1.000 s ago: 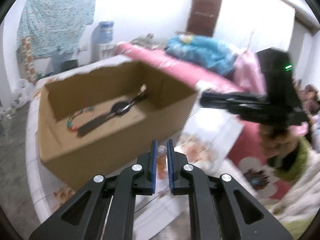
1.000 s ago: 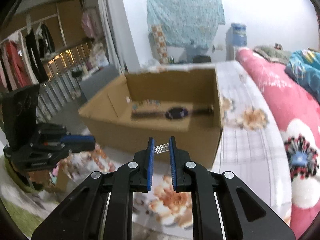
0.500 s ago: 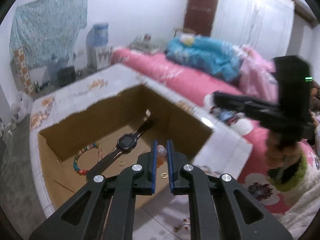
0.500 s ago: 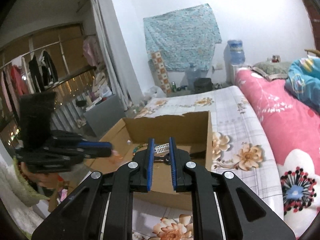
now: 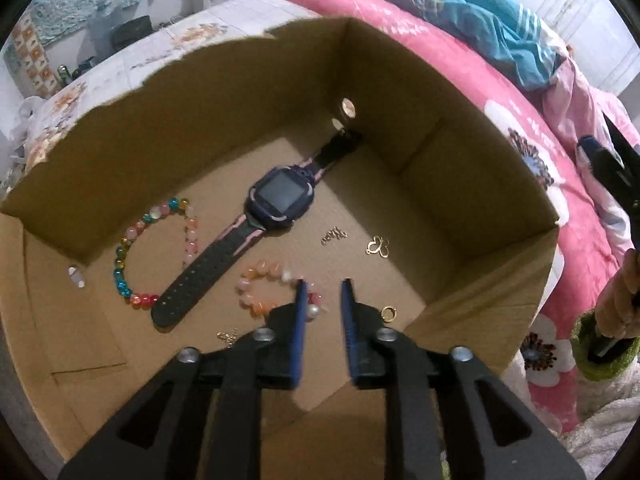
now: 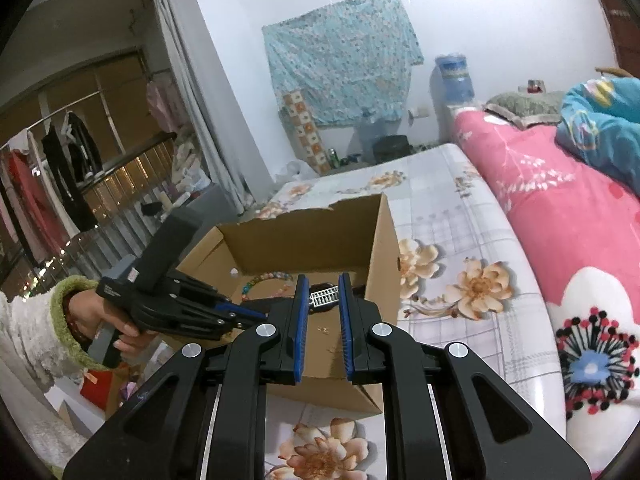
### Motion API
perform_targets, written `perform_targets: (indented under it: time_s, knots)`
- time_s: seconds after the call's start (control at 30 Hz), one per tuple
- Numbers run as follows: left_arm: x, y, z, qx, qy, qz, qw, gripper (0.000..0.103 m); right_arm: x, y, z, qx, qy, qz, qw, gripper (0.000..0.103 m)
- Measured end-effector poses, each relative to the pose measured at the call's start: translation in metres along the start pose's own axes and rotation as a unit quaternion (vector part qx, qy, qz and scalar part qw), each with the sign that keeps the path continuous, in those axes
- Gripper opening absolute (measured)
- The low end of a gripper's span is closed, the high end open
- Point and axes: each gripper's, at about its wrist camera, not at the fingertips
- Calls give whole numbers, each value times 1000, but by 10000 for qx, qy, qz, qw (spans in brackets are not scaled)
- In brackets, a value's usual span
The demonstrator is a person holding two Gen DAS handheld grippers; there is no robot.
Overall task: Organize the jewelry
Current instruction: 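Open the right gripper to drop the silver charm into the box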
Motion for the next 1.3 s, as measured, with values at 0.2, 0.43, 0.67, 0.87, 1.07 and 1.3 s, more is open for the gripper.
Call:
perform_targets:
  time_s: [0.2,0.43,0.67,0.87,1.07,1.3]
  knots:
    - [-13,-28,7,-322,-289,-470,9980,24,19,26,18,239,-200,478,9984,13]
    - [-51,-88,19,-339,-734,-1713,9819,41,28,89,37,352,-332,1824,9820,13]
    - [-90,-122,41,21,-1398,-2388,9609,63,10,145,40,81,-381,2849,9578,13]
    - [-109,-124,57,338,-1687,-2511,9526,71,3,152,40,-103,-444,3040,9516,17]
    - [-115,-118,66,287,-1907,-2505,9487,76,18,129,39,-204,-353,2664,9630,23]
    - [-119,-111,79,266,-2241,-2503,9415,83,41,51,15,-503,139,1273,9905,45]
Point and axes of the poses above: each gripper's, at about its wrist camera, not at the fingertips, and y roughly the way its jaws point, z to its left, x to its top, and after that the axes turned 4 degrees about x, right-handed
